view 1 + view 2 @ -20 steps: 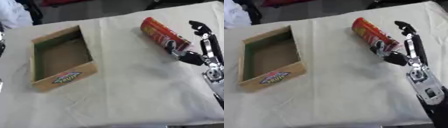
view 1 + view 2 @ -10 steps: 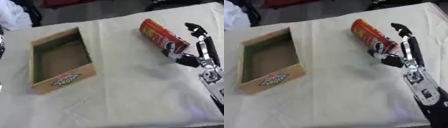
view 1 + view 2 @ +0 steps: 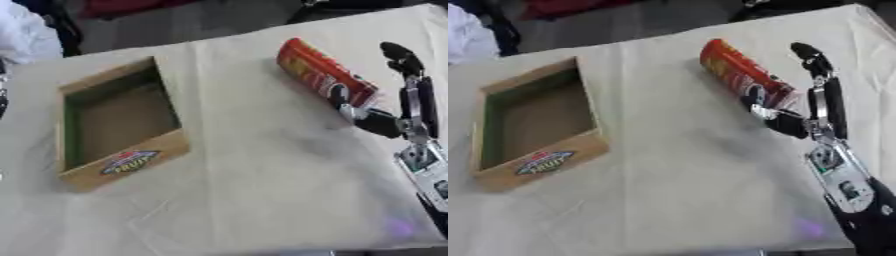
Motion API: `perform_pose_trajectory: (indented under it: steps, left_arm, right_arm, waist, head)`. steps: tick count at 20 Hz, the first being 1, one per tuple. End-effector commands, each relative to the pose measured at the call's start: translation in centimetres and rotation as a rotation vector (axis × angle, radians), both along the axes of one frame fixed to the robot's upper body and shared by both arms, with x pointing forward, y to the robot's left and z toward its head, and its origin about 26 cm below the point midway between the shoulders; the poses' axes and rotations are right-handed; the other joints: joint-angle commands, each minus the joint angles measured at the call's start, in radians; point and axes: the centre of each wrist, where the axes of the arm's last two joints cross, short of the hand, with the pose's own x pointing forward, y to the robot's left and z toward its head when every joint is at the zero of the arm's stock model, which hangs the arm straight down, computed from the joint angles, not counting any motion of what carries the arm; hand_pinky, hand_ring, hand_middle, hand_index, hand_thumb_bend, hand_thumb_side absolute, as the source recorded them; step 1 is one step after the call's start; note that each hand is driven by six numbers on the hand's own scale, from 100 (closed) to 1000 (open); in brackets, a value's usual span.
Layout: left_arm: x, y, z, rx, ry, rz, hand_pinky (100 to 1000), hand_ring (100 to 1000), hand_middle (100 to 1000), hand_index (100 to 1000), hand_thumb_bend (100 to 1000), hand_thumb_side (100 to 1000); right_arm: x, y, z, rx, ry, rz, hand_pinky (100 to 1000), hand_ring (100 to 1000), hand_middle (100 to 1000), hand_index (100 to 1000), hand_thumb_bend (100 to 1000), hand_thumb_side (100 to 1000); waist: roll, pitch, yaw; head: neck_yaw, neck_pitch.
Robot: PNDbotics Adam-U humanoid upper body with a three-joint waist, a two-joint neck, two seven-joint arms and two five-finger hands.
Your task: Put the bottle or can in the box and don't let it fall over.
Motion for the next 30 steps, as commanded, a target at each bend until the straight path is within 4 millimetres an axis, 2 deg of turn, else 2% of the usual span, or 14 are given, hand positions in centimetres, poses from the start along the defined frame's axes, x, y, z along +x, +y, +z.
perform_pose_trajectory:
  steps: [1, 13, 30]
  left_arm:
    - [0.0, 0.3, 0.9, 0.016, -0.023, -0.001, 786, 849, 744, 735, 492, 679]
    - [0.0, 0.2, 0.9, 0.013, -0.023, -0.004, 786, 850, 745, 735, 491, 679]
    - [0.1, -0.1, 0.9, 0.006, -0.022, -0.012, 786, 850, 748, 735, 487, 680]
  right_arm:
    - [0.4, -0.4, 0.5, -0.009, -0.036, -0.010, 864, 881, 863, 891, 703, 341]
    - [0.9, -0.6, 0.0, -0.032, -0.014, -0.016, 870, 874, 857, 894, 740, 365]
    - [1.9, -2.1, 0.2, -0.073, 0.024, -0.052, 869, 868, 856, 895, 734, 370]
  waist:
    - [-0.004, -0.009, 0.001]
    - [0.001, -0.002, 0.006]
    - [0.017, 0.014, 0.013]
  head:
    - [-0.003, -0.014]
    - [-0.010, -0.020]
    - [-0.022, -0.038]
